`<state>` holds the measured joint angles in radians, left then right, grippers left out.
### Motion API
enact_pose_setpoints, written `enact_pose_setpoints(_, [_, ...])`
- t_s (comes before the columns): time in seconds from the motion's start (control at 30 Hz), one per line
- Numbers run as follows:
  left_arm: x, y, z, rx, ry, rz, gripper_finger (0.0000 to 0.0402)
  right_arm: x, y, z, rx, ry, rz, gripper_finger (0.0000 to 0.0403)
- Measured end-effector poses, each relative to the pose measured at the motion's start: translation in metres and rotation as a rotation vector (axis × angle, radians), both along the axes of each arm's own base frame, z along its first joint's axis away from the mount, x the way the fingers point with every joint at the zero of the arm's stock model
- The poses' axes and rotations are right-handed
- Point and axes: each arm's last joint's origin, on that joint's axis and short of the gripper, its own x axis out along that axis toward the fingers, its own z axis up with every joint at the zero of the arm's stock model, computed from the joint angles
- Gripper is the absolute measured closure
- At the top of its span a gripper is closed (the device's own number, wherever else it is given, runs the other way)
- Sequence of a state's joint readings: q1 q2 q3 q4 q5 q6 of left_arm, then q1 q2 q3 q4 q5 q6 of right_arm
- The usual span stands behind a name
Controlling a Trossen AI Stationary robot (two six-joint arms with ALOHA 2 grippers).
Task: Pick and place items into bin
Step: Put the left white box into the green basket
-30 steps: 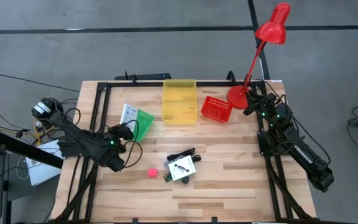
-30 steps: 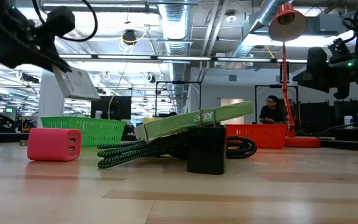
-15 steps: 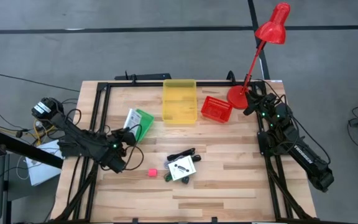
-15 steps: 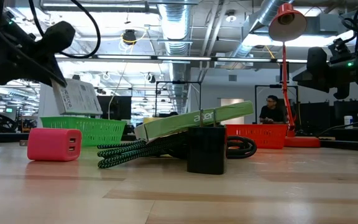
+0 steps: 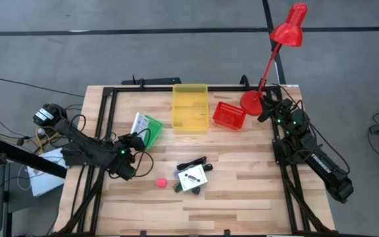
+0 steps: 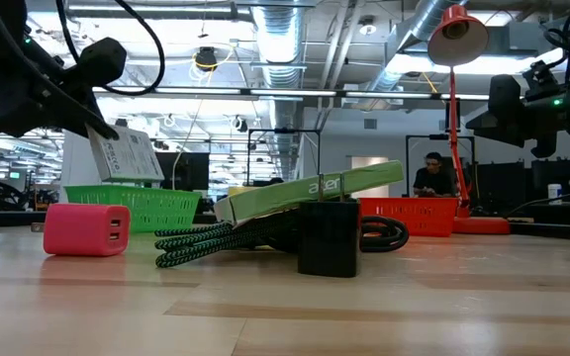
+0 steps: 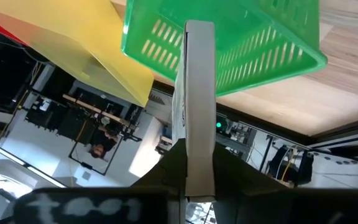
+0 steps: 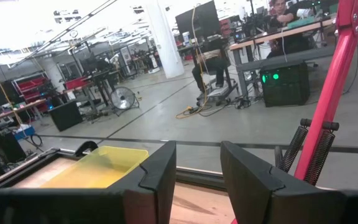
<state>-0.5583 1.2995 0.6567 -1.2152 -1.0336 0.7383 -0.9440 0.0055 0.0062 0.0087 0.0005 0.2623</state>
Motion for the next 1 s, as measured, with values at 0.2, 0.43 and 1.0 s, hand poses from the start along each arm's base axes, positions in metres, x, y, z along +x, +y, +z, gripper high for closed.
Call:
enact_pose_setpoints(0.2, [0.0001, 0.0002, 0.0000, 0.000, -0.001, 0.001, 0.0359, 0.0000, 0.0000, 0.0000, 0.000, 0.000, 0.000, 0.0282])
enact_pose_setpoints(0.43, [0.0003, 0.0001, -0.0001, -0.001, -0.002, 0.001, 0.0339, 0.0000, 0.0000, 0.0000, 0.000, 0.000, 0.000, 0.0282])
enact_pose_setpoints(1.0, [0.0007, 0.0003, 0.0005, 0.009, -0.036, 0.008, 0.0313, 0.0000, 0.0000, -0.0001, 0.000, 0.000, 0.000, 0.0282])
